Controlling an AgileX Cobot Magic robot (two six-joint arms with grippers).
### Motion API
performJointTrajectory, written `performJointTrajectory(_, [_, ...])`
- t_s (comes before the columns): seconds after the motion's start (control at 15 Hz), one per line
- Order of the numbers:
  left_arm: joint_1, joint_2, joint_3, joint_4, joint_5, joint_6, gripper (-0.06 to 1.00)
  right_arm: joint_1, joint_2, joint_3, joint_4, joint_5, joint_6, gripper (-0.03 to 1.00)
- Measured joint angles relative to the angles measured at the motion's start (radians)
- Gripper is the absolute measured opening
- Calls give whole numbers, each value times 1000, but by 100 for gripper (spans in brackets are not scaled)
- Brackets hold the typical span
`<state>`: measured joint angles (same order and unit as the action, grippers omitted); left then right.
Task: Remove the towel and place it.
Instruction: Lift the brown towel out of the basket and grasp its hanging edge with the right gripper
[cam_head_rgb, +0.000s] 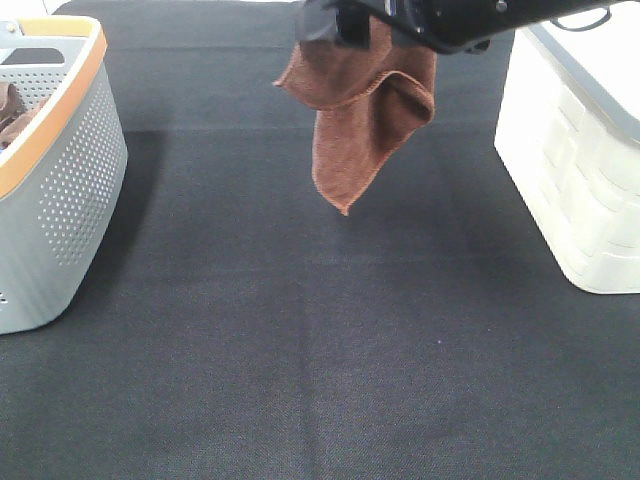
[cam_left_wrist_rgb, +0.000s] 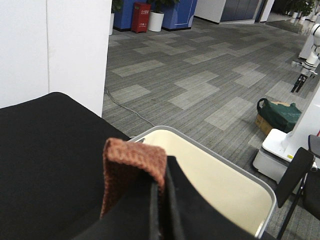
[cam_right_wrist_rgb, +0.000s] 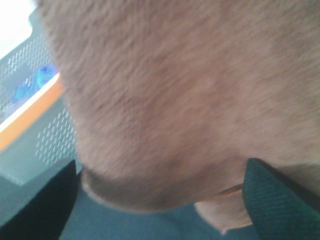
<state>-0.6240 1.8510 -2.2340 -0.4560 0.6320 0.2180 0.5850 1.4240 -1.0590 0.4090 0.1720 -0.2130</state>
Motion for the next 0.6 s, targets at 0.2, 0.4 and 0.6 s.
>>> performJointTrajectory(0.2, [0,0,0,-9,0,0,0,0,0,0,-14,-5,17,85])
performJointTrajectory(0.4, [0,0,0,-37,0,0,0,0,4,0,-16,-8,33,90])
performJointTrajectory(0.6, [0,0,0,-69,1,0,0,0,10,0,-48,-12,45,92])
